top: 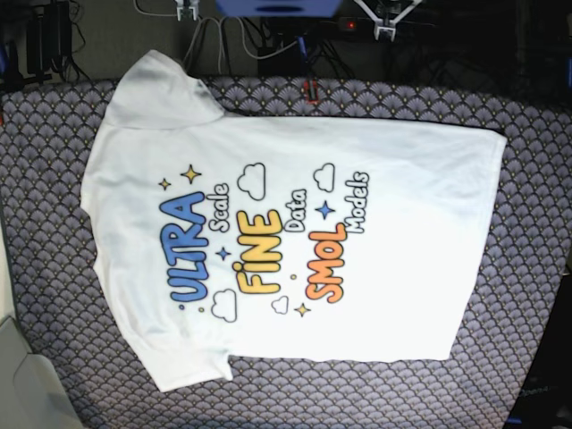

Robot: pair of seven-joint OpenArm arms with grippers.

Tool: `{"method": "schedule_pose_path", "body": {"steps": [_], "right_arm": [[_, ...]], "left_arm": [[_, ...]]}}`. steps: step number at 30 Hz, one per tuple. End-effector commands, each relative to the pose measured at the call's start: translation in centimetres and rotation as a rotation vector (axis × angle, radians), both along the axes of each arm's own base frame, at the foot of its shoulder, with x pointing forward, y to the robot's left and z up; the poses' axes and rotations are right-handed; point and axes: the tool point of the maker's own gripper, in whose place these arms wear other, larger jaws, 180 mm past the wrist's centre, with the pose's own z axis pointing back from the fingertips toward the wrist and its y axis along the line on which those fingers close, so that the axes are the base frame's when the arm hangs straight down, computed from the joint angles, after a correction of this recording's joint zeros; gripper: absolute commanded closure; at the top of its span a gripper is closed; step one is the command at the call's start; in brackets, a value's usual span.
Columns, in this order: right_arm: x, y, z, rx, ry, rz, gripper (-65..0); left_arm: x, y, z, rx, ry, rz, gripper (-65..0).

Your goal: Fold the T-shirt properly

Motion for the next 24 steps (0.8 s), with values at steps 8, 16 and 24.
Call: {"method": "schedule_pose_path", "body": {"steps": [8,16,24], "right_arm": [[0.0,-2.6,5.3,-0.043,-0.157,0.043,0.0],[1.5,-4.1,12.3,-0.075,-0.310,0.098,0.0],[5.9,-5.1,20.0,-0.111,-0.401,0.144,0.0]], "left_arm": [[0.3,1.5,4.1,0.015,-0.152,-0.046,-0.3],[2.2,1.2,12.2,-0.005,-0.362,-0.112,-0.3],[6.6,3.7,21.5,-0.062,-0.586,0.020,-0.4]]}}
